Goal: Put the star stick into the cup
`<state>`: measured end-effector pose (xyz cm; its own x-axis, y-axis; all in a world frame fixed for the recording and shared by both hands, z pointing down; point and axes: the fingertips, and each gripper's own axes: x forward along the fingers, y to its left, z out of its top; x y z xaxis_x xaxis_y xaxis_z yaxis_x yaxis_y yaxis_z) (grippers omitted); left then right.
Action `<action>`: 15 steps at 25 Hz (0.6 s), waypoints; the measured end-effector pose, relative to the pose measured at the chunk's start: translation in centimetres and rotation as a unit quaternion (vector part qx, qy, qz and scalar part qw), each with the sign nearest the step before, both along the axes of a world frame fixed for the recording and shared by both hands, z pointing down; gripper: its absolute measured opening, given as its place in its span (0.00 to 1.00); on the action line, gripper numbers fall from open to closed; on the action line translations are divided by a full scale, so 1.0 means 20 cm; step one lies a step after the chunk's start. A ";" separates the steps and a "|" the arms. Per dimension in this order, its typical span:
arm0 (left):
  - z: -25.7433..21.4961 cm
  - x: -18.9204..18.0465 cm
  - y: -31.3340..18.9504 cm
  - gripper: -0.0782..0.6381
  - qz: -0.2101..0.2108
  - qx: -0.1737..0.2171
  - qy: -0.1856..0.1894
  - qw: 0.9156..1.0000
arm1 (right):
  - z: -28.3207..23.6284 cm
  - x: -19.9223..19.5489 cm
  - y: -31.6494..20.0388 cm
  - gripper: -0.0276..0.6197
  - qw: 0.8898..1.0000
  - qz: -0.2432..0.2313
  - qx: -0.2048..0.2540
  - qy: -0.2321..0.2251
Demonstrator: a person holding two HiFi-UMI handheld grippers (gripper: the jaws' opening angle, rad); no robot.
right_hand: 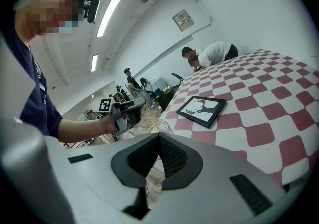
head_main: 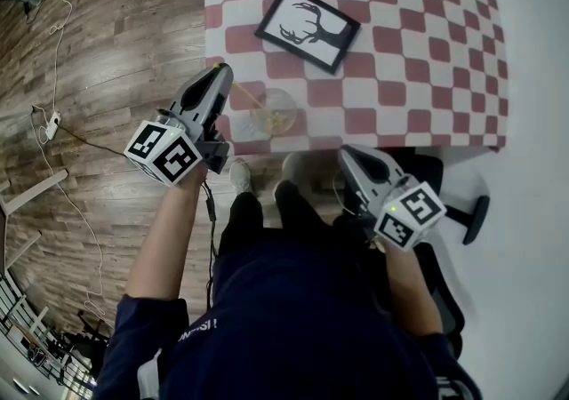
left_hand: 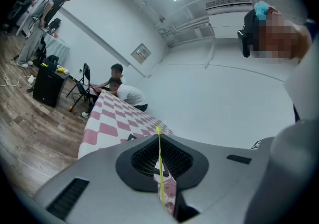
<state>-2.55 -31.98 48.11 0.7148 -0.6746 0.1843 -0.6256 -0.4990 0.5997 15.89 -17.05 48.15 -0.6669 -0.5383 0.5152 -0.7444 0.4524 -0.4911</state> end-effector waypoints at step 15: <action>0.06 0.01 0.00 0.28 0.024 0.003 -0.022 0.999 | -0.01 -0.03 -0.01 0.07 1.000 0.003 0.001 0.004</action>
<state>-2.31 -32.01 49.21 0.7381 -0.6402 0.2131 -0.6264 -0.5328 0.5689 15.29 -17.27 48.00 -0.6598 -0.5438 0.5187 -0.7508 0.4488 -0.4846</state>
